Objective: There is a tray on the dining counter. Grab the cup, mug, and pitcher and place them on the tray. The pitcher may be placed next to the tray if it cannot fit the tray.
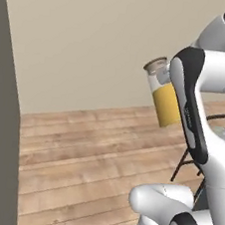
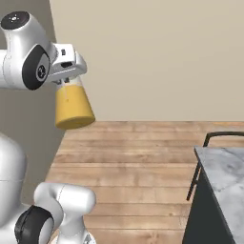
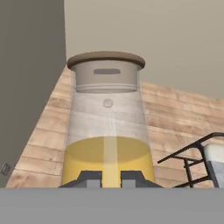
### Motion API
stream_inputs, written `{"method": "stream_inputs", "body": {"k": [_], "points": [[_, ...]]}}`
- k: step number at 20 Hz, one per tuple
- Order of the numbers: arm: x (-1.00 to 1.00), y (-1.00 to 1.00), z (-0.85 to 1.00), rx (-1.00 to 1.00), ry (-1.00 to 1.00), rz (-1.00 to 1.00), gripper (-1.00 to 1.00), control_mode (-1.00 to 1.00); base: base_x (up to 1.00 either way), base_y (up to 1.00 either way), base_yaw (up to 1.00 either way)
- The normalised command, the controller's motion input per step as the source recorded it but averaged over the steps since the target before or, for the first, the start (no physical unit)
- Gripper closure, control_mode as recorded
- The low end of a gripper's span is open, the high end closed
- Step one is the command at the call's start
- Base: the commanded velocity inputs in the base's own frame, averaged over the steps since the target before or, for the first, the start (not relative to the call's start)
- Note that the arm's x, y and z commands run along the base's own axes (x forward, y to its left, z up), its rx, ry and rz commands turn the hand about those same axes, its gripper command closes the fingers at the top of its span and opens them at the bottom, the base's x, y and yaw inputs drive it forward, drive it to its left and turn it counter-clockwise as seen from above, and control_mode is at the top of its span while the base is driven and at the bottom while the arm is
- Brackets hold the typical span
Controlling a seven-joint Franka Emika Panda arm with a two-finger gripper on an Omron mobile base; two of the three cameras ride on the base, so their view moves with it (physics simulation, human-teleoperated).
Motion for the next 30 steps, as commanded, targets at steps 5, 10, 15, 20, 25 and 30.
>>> {"method": "stream_inputs", "body": {"k": [5, 10, 15, 20, 25, 30], "points": [[0.0, 0.0, 0.0, 0.0, 0.0, 0.0, 1.0, 1.0, 1.0, 0.45, -0.31], [0.0, 0.0, 0.0, 0.0, 0.0, 0.0, 1.0, 1.0, 0.98, 0.18, -0.39], [0.0, 0.0, 0.0, 0.0, 0.0, 0.0, 1.0, 1.0, 1.0, 0.01, -0.39], [0.0, 0.0, 0.0, 0.0, 0.0, 0.0, 1.0, 1.0, 1.0, 0.0, -0.48], [0.0, 0.0, 0.0, 0.0, 0.0, 0.0, 1.0, 1.0, 0.76, 0.0, -0.64], [0.0, 0.0, 0.0, 0.0, 0.0, 0.0, 1.0, 1.0, 0.53, 0.0, -0.72]]}}
